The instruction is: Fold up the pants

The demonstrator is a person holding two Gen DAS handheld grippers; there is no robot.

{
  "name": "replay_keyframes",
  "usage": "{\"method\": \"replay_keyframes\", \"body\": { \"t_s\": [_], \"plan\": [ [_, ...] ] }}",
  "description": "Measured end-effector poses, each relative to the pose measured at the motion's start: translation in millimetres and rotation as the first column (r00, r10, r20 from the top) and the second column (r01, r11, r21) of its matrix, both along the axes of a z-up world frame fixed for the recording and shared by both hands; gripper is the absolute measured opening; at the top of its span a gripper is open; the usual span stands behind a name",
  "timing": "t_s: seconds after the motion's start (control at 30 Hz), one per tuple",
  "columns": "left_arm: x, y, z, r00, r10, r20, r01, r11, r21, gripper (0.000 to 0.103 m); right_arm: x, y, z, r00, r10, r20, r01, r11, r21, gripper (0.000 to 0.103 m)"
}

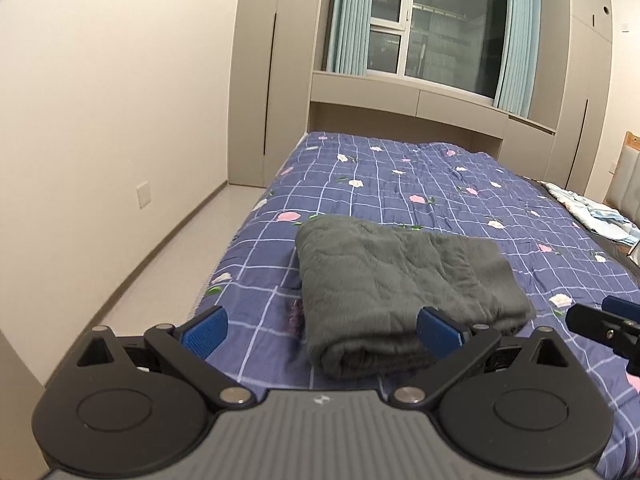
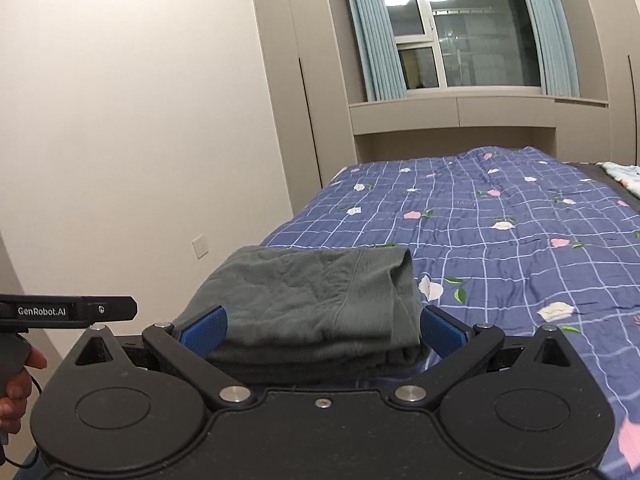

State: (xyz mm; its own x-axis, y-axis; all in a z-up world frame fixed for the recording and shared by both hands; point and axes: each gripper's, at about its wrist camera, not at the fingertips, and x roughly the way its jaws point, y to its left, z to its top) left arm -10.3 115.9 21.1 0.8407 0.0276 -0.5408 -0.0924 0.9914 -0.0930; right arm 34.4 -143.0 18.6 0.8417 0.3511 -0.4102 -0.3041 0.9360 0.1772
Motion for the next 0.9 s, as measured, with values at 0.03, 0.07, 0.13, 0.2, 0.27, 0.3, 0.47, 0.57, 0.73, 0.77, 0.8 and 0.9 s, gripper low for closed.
{"method": "replay_keyframes", "body": {
  "t_s": [0.03, 0.07, 0.13, 0.2, 0.27, 0.3, 0.47, 0.57, 0.73, 0.77, 0.8, 0.9],
  "plan": [
    [-8, -1, -1, 1.000, 0.003, 0.008, -0.003, 1.000, 0.005, 0.103, -8, 0, 0, 1.000, -0.003, 0.006, 0.003, 1.000, -0.002, 0.103],
    [-15, -1, -2, 1.000, 0.006, 0.013, -0.006, 1.000, 0.009, 0.103, -15, 1, 0, 1.000, -0.008, 0.009, 0.008, 1.000, -0.006, 0.103],
    [-27, -3, -4, 1.000, 0.006, 0.019, -0.006, 1.000, 0.013, 0.103, -27, 2, -1, 1.000, -0.012, 0.013, 0.012, 1.000, -0.011, 0.103],
    [-36, -3, -8, 1.000, -0.004, 0.012, 0.004, 1.000, 0.012, 0.103, -38, 3, -2, 1.000, -0.015, 0.014, 0.015, 1.000, -0.012, 0.103],
    [-44, -4, -12, 1.000, -0.017, 0.006, 0.017, 1.000, 0.013, 0.103, -49, 4, -2, 1.000, -0.009, 0.017, 0.009, 1.000, -0.019, 0.103],
    [-48, -4, -14, 1.000, -0.022, 0.005, 0.022, 1.000, 0.017, 0.103, -52, 5, -2, 1.000, -0.004, 0.020, 0.004, 1.000, -0.026, 0.103],
    [-60, -1, -18, 1.000, -0.013, 0.004, 0.013, 0.999, 0.031, 0.103, -67, 8, -6, 1.000, 0.006, 0.026, -0.005, 0.999, -0.054, 0.103],
    [-63, 2, -17, 1.000, -0.005, 0.010, 0.005, 1.000, 0.026, 0.103, -72, 10, -9, 1.000, 0.004, 0.022, -0.003, 0.999, -0.052, 0.103],
    [-62, 2, -17, 1.000, -0.003, 0.010, 0.003, 1.000, 0.026, 0.103, -76, 13, -11, 1.000, 0.008, 0.021, -0.007, 0.999, -0.053, 0.103],
    [-62, 2, -17, 1.000, -0.004, 0.009, 0.003, 1.000, 0.027, 0.103, -76, 13, -11, 1.000, 0.009, 0.020, -0.008, 0.999, -0.054, 0.103],
    [-62, 2, -17, 1.000, -0.004, 0.009, 0.004, 1.000, 0.028, 0.103, -76, 13, -11, 1.000, 0.009, 0.021, -0.008, 0.998, -0.054, 0.103],
    [-62, 1, -17, 1.000, -0.009, 0.010, 0.008, 0.999, 0.033, 0.103, -77, 13, -11, 1.000, 0.008, 0.021, -0.007, 0.999, -0.052, 0.103]
  ]
}}
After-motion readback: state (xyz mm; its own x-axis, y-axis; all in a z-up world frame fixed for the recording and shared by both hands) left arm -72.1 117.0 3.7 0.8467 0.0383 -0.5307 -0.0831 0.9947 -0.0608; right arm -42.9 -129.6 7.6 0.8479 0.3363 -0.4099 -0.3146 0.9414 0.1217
